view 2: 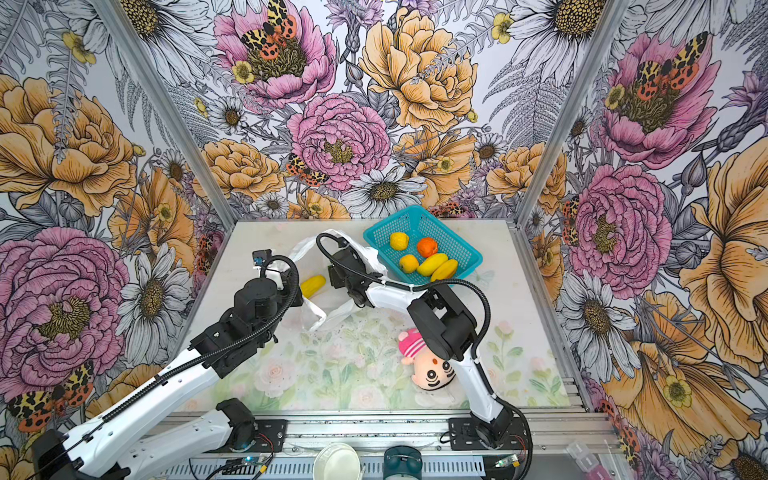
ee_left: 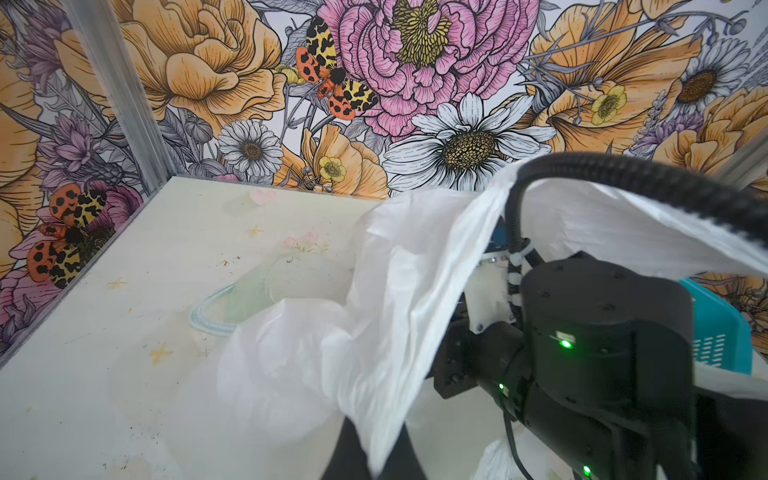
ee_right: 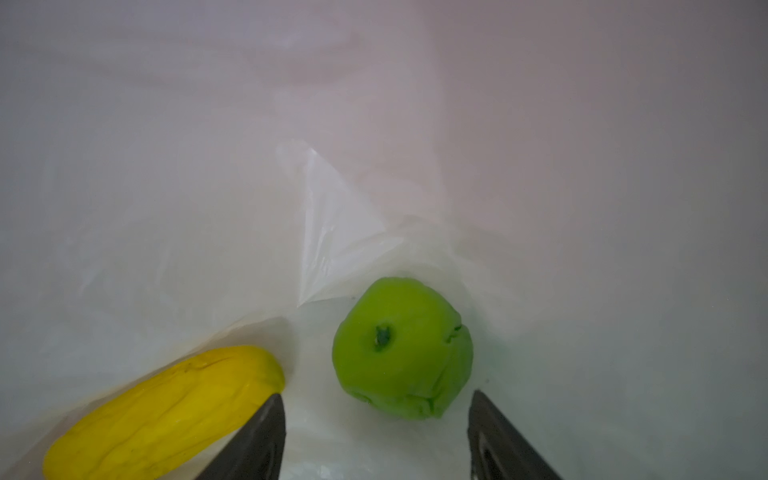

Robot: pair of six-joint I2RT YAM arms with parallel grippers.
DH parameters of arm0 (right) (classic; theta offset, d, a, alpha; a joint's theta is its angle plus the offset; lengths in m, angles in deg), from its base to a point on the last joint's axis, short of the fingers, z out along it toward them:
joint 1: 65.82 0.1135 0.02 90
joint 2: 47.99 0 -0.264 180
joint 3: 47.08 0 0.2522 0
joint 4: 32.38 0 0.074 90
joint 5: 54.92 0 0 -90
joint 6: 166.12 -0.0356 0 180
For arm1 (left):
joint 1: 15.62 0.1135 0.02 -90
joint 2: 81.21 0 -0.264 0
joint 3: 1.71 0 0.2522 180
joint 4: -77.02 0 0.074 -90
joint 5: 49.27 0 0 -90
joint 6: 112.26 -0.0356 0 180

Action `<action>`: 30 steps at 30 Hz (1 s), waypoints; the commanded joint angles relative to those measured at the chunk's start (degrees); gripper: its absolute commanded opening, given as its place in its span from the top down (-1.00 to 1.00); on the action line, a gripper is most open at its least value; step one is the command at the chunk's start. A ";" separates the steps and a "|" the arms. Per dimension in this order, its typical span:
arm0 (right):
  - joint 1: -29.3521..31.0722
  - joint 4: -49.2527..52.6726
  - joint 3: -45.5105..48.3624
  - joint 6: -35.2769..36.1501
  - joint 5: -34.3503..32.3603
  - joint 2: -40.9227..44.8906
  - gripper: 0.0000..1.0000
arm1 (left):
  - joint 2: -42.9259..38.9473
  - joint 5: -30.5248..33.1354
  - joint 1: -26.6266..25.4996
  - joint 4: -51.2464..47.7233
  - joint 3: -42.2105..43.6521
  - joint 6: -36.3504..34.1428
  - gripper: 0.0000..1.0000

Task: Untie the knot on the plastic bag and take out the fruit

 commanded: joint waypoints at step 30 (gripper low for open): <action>0.22 -10.66 17.13 -4.34 0.88 11.23 0.19 | 0.24 1.75 1.25 -0.42 -1.28 0.47 1.00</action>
